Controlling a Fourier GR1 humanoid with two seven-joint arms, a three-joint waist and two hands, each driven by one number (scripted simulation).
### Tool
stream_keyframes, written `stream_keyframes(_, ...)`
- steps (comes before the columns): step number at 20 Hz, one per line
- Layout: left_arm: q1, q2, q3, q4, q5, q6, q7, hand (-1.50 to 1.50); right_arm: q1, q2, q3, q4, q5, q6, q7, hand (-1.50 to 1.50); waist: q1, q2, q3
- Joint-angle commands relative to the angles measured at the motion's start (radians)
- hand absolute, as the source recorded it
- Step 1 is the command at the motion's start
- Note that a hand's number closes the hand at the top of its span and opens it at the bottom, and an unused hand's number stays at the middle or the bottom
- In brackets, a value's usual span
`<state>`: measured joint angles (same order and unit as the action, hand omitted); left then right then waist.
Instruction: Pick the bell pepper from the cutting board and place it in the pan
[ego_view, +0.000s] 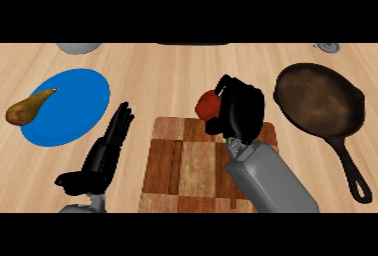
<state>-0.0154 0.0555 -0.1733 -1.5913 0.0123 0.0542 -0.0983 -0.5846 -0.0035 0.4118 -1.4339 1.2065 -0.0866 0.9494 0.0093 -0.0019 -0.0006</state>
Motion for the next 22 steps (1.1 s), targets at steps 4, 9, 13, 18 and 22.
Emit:
stream_keyframes(4,0.026,0.048,0.043,-0.012,0.035,-0.053,-0.012,0.0,-0.006,-0.005,-0.107,-0.047,0.05,-0.143,0.075,1.5,-0.005,0.002,0.001)
stream_keyframes(9,-0.036,0.019,0.049,0.052,0.024,-0.038,-0.019,0.0,0.026,-0.027,-0.218,-0.02,0.005,-0.254,0.014,1.5,-0.01,0.005,0.001)
stream_keyframes(13,0.023,-0.008,0.01,0.0,-0.006,-0.008,-0.022,0.0,0.126,-0.113,-0.301,0.009,-0.028,-0.372,-0.104,1.5,-0.009,0.004,0.001)
stream_keyframes(18,-0.043,-0.037,0.007,0.035,-0.032,0.026,0.023,0.0,0.087,-0.21,-0.385,0.132,-0.016,-0.435,-0.207,1.5,-0.009,0.005,0.001)
stream_keyframes(22,-0.025,0.007,0.037,0.018,-0.002,-0.025,-0.013,0.0,0.048,-0.304,-0.491,0.326,-0.048,-0.581,-0.32,1.5,0.005,0.009,0.002)
